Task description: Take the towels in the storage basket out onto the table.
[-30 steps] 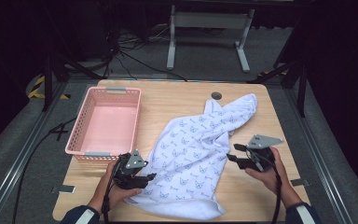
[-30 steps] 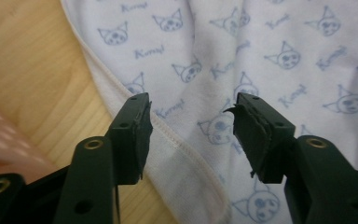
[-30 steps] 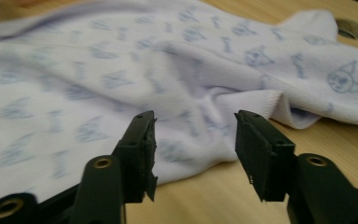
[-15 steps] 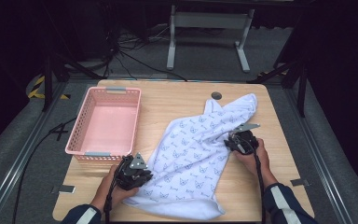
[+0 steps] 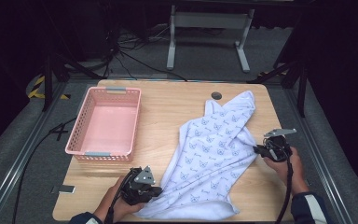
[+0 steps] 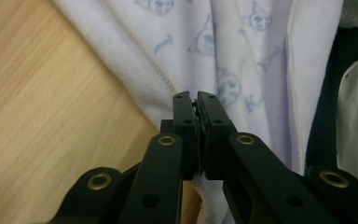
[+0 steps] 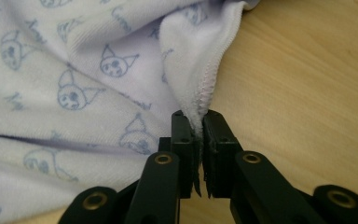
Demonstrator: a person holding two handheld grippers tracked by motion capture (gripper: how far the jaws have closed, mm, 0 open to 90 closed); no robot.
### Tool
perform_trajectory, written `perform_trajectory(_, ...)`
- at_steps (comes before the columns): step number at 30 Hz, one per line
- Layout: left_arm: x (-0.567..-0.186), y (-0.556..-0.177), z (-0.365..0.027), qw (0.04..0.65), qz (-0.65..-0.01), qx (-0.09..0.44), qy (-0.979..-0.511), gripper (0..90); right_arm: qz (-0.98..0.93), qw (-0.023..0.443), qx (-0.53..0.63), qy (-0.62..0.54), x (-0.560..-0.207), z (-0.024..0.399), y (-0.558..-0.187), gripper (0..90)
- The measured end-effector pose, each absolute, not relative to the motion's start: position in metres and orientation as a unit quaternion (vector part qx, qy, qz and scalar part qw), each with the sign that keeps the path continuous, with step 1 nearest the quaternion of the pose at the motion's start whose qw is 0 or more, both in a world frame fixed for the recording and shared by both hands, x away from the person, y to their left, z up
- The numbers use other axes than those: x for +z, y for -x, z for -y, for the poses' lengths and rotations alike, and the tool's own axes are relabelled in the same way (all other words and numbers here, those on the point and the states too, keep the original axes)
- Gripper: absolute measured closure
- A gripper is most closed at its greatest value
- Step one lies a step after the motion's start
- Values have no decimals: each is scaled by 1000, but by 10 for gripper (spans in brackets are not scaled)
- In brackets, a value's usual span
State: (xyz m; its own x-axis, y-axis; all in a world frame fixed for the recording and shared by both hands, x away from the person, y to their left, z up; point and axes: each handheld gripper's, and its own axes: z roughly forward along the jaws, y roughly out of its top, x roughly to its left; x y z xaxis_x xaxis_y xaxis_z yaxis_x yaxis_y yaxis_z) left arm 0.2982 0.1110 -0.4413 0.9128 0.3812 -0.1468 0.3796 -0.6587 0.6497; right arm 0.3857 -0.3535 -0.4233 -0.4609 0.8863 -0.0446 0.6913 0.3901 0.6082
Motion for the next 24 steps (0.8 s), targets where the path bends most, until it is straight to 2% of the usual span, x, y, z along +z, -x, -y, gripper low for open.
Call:
perform_trajectory(1, -441, -298, -111, 356, -209, 1, -911, 781, -813, 185, 264, -485, -423, 353, -386, 836)
perform_trajectory(2, -436, -303, -107, 362, -218, 16, -906, 781, -815, 183, 259, -486, -423, 355, -383, 816)
perform_trajectory(3, -433, -308, -103, 366, -219, 21, -904, 715, -821, 168, 253, -484, -424, 357, -380, 779)
perform_trajectory(4, -430, -314, -99, 372, -219, 26, -902, 698, -825, 167, 242, -482, -425, 357, -379, 772)
perform_trajectory(6, -423, -334, -83, 387, -241, 47, -889, 584, -822, 174, 239, -487, -423, 358, -377, 689)
perform_trajectory(8, -418, -356, -64, 401, -234, 61, -884, 557, -814, 204, 235, -490, -417, 358, -380, 596)
perform_trajectory(9, -416, -366, -55, 390, -233, 78, -887, 531, -811, 217, 247, -484, -414, 357, -382, 583)
perform_trajectory(11, -413, -390, -40, 400, -253, 69, -878, 480, -802, 232, 259, -485, -410, 358, -391, 554)
perform_trajectory(14, -408, -421, -22, 394, -259, 108, -875, 481, -792, 254, 270, -485, -411, 357, -407, 555)
perform_trajectory(15, -409, -435, -18, 401, -272, 95, -870, 513, -788, 256, 287, -480, -414, 357, -415, 574)
perform_trajectory(17, -414, -453, -12, 380, -297, 112, -869, 497, -779, 259, 292, -490, -421, 357, -430, 565)
perform_trajectory(19, -424, -468, -10, 368, -303, 93, -874, 560, -770, 255, 305, -499, -428, 357, -441, 568)
perform_trajectory(20, -424, -468, -10, 368, -303, 93, -874, 552, -770, 255, 305, -499, -428, 357, -441, 568)
perform_trajectory(22, -440, -478, -4, 332, -305, 76, -889, 617, -778, 266, 290, -490, -438, 352, -451, 571)
perform_trajectory(24, -446, -477, -1, 309, -290, 88, -902, 656, -785, 249, 280, -493, -446, 349, -457, 569)
